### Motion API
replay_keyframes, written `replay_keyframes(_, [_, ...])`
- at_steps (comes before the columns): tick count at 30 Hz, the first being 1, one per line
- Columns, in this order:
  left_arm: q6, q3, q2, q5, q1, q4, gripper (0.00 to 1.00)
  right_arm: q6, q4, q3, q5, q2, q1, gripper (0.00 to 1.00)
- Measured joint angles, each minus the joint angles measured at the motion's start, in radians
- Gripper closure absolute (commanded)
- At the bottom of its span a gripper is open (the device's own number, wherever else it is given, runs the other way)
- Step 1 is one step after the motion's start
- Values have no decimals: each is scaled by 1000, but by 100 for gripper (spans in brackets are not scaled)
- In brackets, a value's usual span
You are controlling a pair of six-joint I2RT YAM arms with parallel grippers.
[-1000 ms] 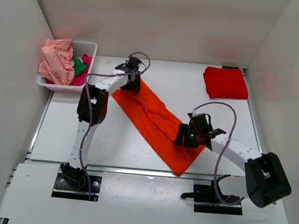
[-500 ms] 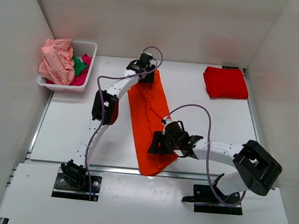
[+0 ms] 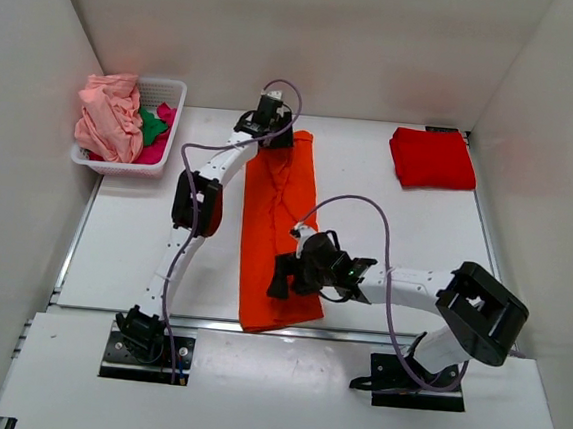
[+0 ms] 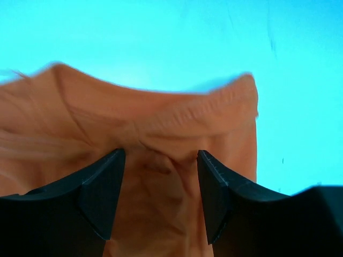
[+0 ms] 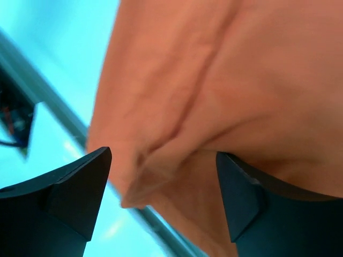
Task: Fold and stack the t-shirts
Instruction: Rotate the tshirt 90 degrees
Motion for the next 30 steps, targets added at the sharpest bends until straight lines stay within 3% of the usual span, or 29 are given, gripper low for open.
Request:
replay_keyframes(8, [-62,20,-19,53,120,81,28,-113,-111,-8,57,-118,-72,16])
replay_keyframes(12, [-41,-50,-148,85,146,30,24,-146,-172,8,84,-179,-86,18])
replay_keyframes(14, [-13,-262,-338,85,124,18,23,-159,-203,11,85,-211,-123,22])
replay_keyframes(16, [2,-615,-623,84,74,49,23,-168,-242,7,86,-248,-183,32])
replay_keyframes(17, [0,-790,-776,83,36,56,23,-173,-258,4,87,-267,-210,45])
replay_keyframes(19, [-13,-1097,-1053,89,-56,85,24,-187,-283,-15,87,-314,-267,49])
replay_keyframes(20, [-24,-1207,-1163,95,-106,84,23,-188,-299,-27,87,-337,-288,56])
replay_keyframes(21, [-37,-1310,-1255,98,-151,93,23,-192,-316,-40,82,-357,-299,69])
replay_keyframes(22, [-51,-1404,-1335,98,-185,97,25,-193,-330,-55,80,-376,-304,71])
replay_keyframes(25, [-109,-1632,-1463,86,-228,100,24,-168,-351,-119,66,-442,-303,66])
replay_keyframes(28, [-191,-1844,-1522,58,-250,80,23,-110,-354,-214,48,-525,-286,53])
replay_keyframes(30, [-248,-1960,-1581,55,-266,65,24,-69,-354,-272,40,-564,-253,49])
